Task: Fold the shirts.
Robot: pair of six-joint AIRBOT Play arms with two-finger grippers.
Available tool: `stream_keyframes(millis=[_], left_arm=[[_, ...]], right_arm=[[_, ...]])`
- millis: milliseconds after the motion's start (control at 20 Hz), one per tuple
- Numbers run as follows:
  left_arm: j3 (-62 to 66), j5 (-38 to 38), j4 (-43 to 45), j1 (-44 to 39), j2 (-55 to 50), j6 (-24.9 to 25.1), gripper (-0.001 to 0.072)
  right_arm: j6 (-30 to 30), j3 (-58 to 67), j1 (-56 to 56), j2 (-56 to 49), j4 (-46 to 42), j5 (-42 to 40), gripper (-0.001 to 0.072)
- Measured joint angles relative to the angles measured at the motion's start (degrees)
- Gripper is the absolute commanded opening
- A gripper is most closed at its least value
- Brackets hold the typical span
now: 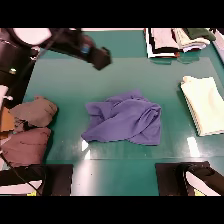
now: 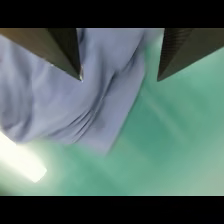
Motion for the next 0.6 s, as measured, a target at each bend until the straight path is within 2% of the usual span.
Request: stream_keyframes(millis=[100, 250, 400, 600], left_arm=[[-7.3, -1.7, -0.9, 5.5, 3.9, -1.1, 0.0551], [-24.8, -0.6, -2.9, 11.9, 10.7, -2.4, 0.055], [-43.9, 4.0, -6.4, 15.8, 14.5, -3.2, 0.055], [-60.8, 11.8, -15.0, 17.5, 14.6, -2.1, 0.055]], right_arm=[[0.0, -1.8, 0.0, 1.3, -0.8, -0.9, 0.0017], [0.0, -4.8, 0.0, 2.8, -1.3, -2.8, 0.0017], [0.0, -7.5, 0.0, 3.5, -1.3, -4.2, 0.0017], [0.1, -9.4, 0.0, 3.6, -1.0, -5.0, 0.0017]])
